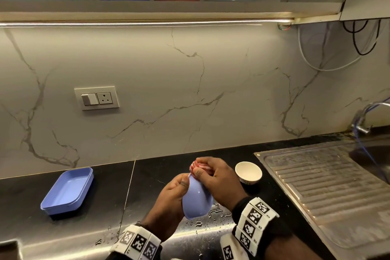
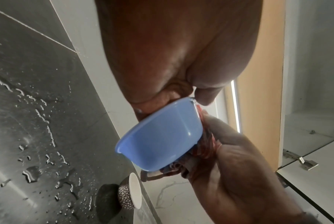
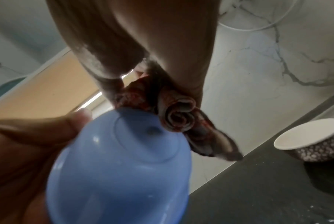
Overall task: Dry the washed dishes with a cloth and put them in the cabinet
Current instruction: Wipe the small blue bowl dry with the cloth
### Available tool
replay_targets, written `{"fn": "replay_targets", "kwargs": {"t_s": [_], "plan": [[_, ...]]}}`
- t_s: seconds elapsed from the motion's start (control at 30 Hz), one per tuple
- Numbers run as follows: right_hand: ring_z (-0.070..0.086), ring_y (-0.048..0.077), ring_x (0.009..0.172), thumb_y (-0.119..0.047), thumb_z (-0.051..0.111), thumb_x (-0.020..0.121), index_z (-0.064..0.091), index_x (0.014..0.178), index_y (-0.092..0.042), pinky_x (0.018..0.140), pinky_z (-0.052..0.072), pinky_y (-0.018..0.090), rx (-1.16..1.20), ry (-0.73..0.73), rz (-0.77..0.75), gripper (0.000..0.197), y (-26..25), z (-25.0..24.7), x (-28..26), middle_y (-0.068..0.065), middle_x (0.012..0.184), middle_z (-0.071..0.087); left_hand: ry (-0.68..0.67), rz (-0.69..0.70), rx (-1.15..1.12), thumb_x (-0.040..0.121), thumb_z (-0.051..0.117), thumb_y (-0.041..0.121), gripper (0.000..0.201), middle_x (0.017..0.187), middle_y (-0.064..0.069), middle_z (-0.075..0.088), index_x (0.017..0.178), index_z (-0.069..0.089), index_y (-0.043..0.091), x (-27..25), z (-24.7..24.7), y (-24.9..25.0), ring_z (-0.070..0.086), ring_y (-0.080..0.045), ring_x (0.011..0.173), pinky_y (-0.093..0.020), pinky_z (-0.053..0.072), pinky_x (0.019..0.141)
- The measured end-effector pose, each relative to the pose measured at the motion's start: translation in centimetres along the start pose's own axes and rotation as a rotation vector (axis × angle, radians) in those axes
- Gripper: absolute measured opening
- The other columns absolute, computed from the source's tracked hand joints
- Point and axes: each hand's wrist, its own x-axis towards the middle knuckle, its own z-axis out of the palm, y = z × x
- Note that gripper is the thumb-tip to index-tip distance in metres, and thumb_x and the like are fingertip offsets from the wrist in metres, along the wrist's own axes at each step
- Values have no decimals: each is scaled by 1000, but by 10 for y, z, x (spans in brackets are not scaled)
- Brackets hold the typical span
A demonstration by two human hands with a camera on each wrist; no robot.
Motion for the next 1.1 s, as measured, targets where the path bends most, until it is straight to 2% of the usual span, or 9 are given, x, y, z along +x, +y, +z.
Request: {"fn": "replay_targets", "kwargs": {"t_s": [0.13, 0.23, 0.4, 0.6, 0.77, 0.8, 0.87, 0.93, 1.1], "plan": [[52, 1, 110, -48, 55, 90, 64, 121, -29, 94, 42, 13, -147, -1, -172, 37, -9, 11, -8, -14, 120, 59, -14, -172, -222, 100, 20, 52, 67, 126, -31, 62, 128, 54, 2, 4, 4, 15, 58, -47, 120, -57, 51, 98], [44, -1, 122, -52, 50, 88, 64, 123, -30, 105, 34, 16, -226, -7, -287, 44, -9, 17, -16, -15, 127, 55, -98, -179, -395, 94, 22, 62, 79, 123, -33, 64, 127, 55, -1, -1, 3, 23, 66, -44, 110, -51, 60, 84], [37, 12, 138, -41, 54, 95, 62, 125, -31, 117, 28, 34, -367, -16, -496, 33, -1, 27, -27, -12, 137, 53, -134, -146, -467, 95, 20, 68, 89, 137, -30, 56, 138, 47, -5, -1, -5, 21, 56, -40, 128, -48, 48, 106], [38, 18, 140, -28, 60, 95, 66, 121, -27, 116, 33, 38, -462, -26, -784, 26, 7, 25, -33, -6, 136, 57, -119, -116, -436, 97, 30, 59, 79, 117, -32, 67, 112, 69, -9, -3, -6, 20, 70, -39, 104, -42, 62, 80], [39, 23, 142, -16, 57, 98, 67, 122, -28, 113, 39, 44, -568, 28, -909, 29, 23, 30, -35, -3, 137, 58, 60, -25, -296, 99, 48, 28, 38, 104, -28, 68, 119, 56, -4, 7, -13, 15, 70, -33, 83, -40, 57, 67], [40, 24, 142, -15, 51, 101, 68, 122, -26, 113, 39, 43, -550, 55, -920, 29, 24, 29, -36, -1, 137, 58, 75, -2, -310, 100, 47, 26, 36, 106, -30, 68, 120, 55, -3, 8, -12, 15, 68, -36, 86, -46, 57, 73], [42, 27, 140, -13, 50, 102, 70, 119, -21, 113, 39, 41, -416, 133, -891, 28, 25, 30, -36, 2, 139, 55, 95, 6, -374, 99, 48, 28, 44, 123, -35, 62, 128, 52, -4, 9, -11, 18, 62, -47, 109, -63, 45, 99], [44, 30, 138, -9, 58, 97, 72, 113, -17, 113, 37, 43, -184, 230, -772, 23, 27, 36, -37, 1, 141, 51, 117, -2, -475, 99, 47, 30, 49, 131, -35, 57, 135, 48, -3, 8, -8, 20, 55, -51, 124, -66, 36, 109], [46, 21, 135, -7, 67, 85, 57, 121, -43, 106, 45, 33, 204, 370, -322, 52, 21, 56, -45, -5, 143, 46, 176, 25, -531, 103, 44, 28, 40, 127, -28, 63, 134, 54, 6, 10, 0, 18, 58, -47, 120, -54, 54, 91]]}}
